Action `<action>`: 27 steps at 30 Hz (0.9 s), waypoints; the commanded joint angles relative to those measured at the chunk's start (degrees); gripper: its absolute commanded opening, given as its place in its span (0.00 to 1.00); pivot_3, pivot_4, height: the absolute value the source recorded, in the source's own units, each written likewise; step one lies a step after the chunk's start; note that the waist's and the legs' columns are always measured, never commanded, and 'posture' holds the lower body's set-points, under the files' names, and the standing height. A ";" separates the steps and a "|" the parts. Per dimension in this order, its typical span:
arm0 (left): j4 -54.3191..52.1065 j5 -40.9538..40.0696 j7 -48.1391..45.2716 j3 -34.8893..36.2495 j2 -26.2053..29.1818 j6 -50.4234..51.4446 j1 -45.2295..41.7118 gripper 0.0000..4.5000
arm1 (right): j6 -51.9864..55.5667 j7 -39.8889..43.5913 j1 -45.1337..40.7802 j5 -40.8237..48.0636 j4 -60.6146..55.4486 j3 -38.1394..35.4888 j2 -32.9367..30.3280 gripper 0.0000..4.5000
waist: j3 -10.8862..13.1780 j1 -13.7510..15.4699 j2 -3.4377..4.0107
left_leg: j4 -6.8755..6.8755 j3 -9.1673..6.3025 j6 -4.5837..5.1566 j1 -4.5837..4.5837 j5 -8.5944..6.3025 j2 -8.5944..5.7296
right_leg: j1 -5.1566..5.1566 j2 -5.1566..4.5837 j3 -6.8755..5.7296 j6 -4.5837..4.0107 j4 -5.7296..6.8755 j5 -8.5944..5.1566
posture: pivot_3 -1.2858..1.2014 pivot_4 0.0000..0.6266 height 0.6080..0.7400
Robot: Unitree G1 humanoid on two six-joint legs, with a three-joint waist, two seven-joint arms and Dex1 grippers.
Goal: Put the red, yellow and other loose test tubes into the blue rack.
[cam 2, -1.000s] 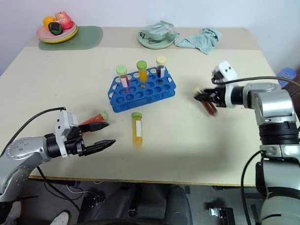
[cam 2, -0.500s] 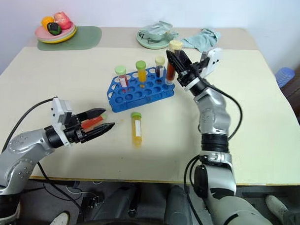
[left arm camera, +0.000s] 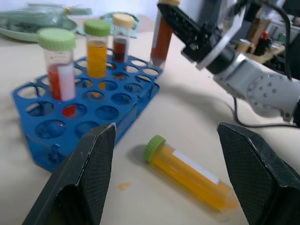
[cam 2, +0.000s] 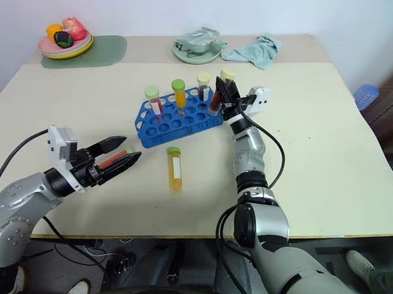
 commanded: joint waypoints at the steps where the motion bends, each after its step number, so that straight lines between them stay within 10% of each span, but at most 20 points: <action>1: -2.88 -1.68 1.15 1.88 0.48 0.36 0.70 0.79 | -2.63 0.57 -2.68 0.40 3.08 -0.75 0.75 0.18 | 0.00 0.02 0.00 | 0.00 0.00 0.00 0.00 0.00 0.00 | 0.01 0.00 0.01 0.00 0.00 0.00 | 0.52 0.24 1.00; 27: -4.22 -1.92 3.10 1.32 -0.11 -0.99 2.13 0.79 | -10.62 -2.34 -4.56 -4.24 12.67 -0.61 -0.04 0.18 | -0.06 -0.10 0.04 | -0.01 0.01 -0.14 0.09 -0.01 0.37 | 0.05 0.45 0.13 -0.19 -0.06 0.10 | 0.52 0.24 1.00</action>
